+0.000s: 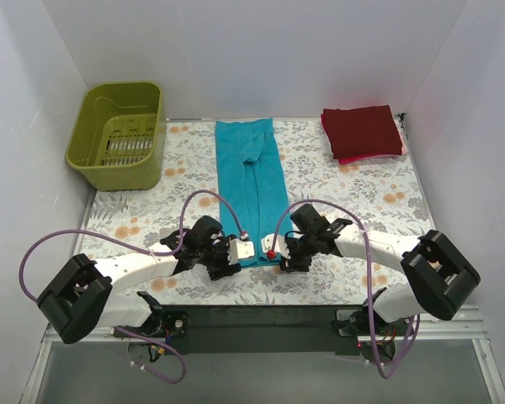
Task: Fold and stack the t-shirts
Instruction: Fold the tshirt
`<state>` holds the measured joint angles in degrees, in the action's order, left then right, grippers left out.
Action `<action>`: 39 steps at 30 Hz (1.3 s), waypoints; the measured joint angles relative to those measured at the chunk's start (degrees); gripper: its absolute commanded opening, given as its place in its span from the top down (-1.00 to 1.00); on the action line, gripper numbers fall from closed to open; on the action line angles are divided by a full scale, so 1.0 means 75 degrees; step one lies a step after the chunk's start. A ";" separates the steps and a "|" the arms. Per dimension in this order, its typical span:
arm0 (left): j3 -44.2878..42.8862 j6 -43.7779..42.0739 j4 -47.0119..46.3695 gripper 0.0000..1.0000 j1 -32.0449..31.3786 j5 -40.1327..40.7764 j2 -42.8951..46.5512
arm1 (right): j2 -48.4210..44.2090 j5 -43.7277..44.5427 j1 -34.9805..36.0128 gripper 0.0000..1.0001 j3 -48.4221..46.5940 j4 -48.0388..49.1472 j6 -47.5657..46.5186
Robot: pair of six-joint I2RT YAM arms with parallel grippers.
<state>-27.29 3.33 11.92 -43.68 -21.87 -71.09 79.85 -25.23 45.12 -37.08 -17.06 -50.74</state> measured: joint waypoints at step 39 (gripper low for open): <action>-0.0723 0.0408 0.1163 1.00 0.0003 -0.0609 0.0376 | 0.0076 -0.0032 -0.0265 0.97 -0.0787 -0.1093 0.0452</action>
<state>-32.71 6.39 20.64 -43.66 -26.44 -68.27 80.42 -25.47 43.13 -42.98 -25.26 -47.35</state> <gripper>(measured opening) 0.034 0.024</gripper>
